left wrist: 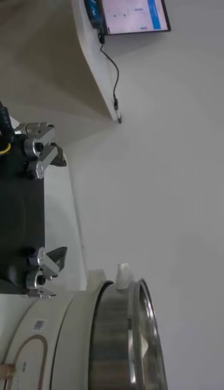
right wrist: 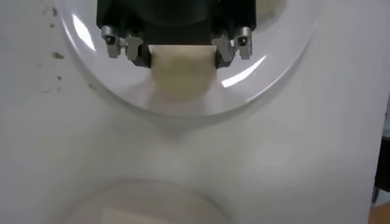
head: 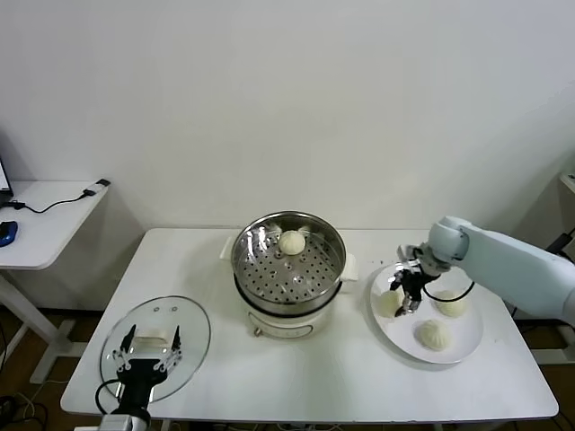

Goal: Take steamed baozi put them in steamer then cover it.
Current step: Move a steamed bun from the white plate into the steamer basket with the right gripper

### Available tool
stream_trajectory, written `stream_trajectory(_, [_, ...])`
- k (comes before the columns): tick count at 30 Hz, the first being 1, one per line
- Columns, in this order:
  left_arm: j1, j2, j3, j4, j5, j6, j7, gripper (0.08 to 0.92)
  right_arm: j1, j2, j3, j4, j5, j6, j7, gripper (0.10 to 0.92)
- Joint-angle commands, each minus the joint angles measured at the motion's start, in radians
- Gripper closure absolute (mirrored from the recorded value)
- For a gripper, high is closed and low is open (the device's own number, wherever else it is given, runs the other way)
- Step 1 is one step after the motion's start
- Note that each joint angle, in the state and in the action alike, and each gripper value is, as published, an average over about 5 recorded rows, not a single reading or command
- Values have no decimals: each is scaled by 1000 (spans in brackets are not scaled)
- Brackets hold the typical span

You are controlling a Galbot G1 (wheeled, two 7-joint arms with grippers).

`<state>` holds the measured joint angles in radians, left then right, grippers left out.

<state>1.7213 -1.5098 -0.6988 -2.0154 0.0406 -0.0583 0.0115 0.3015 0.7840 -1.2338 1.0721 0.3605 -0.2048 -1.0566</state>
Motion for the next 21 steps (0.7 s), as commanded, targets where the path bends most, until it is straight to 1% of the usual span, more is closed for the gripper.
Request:
stream_trajectory(1, [-1,8,3,-2,-5,0,1,177,432,38,-300,-15,262,24,-12,355])
stream_trajectory(6, [1,10,12,-8,-10,0,5,177,634,148,-467,-41,438,27,-33,355])
stream_trajectory(12, [3,16,26,-9,-11,-6,5,177,684,307,-494,-22,628,-35,-9,355])
stream_trajectory(16, [6,22,30,-13,-11,-8,5,177,638,443,-464,-43,672,-60,24,354])
stream_trajectory(21, [8,25,19,-14,-13,-12,4,177,562,571,-433,-94,668,-75,48,354])
